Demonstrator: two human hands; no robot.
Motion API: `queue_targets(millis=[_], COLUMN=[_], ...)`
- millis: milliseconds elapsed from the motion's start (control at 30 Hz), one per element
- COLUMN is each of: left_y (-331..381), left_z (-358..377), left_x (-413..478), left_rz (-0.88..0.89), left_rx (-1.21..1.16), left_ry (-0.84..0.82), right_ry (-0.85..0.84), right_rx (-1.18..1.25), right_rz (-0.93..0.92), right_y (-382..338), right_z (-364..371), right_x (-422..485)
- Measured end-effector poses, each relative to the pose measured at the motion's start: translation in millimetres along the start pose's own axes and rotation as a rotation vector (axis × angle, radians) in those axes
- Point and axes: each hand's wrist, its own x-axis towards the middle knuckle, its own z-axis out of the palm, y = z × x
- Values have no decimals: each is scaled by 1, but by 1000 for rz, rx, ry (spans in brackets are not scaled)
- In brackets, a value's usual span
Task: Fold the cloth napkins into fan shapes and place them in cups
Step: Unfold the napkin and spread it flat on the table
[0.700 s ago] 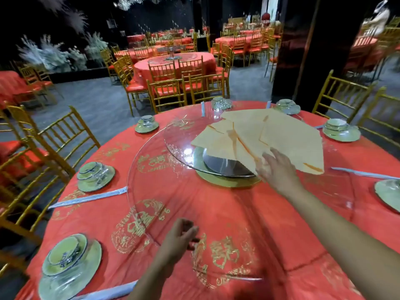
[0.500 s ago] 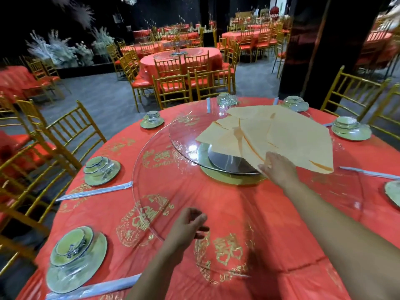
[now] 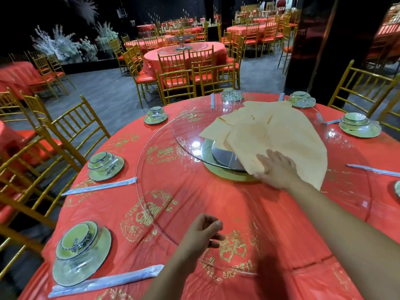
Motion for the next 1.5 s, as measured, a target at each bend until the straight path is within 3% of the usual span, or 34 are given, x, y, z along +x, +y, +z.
queue_targets(millis=[133, 233, 333, 400, 467, 533, 567, 667, 700, 800, 900, 1067, 1200, 1367, 1500], left_y=[-7, -6, 2, 7, 2, -9, -15, -29, -34, -46, -58, -82, -109, -125, -145], left_z=[-7, -7, 2, 5, 0, -10, -17, -34, -39, -50, -58, -71, -84, -92, -106], left_x=[-2, 2, 8, 11, 14, 18, 19, 15, 15, 15, 18, 23, 30, 31, 34], left_rz=[-30, -28, -26, -42, -54, -91, -104, -115, -122, -127, -117, -31, 93, 253, 285], left_rx=[-34, -141, -314, -480, -516, -455, -442, -460, -459, -433, -398, -361, -298, -371, -465], left_ry=[29, 58, 28, 55, 212, 349, 393, 482, 498, 548, 602, 680, 708, 706, 721], right_ry=[285, 462, 303, -2, -218, -163, -42, 383, 394, 219, 200, 488, 652, 611, 517], right_rx=[-47, 47, 272, 483, 644, 831, 873, 551, 406, 143, 106, -5, 154, 374, 671], right_rz=[-156, -393, -619, -733, -688, -526, -431, -282, -222, -63, -10, -103, -272, -466, -383], right_y=[10, -8, -47, -69, -78, -74, -67, -42, -34, -18, -9, -13, -15, -21, -9], right_z=[14, 11, 24, 32, 33, 26, 21, 11, 10, 6, 11, 17, 38, 87, 113], right_x=[-6, -32, -82, -109, -118, -108, -98, -52, -36, -8, 2, -7, -33, -90, -127])
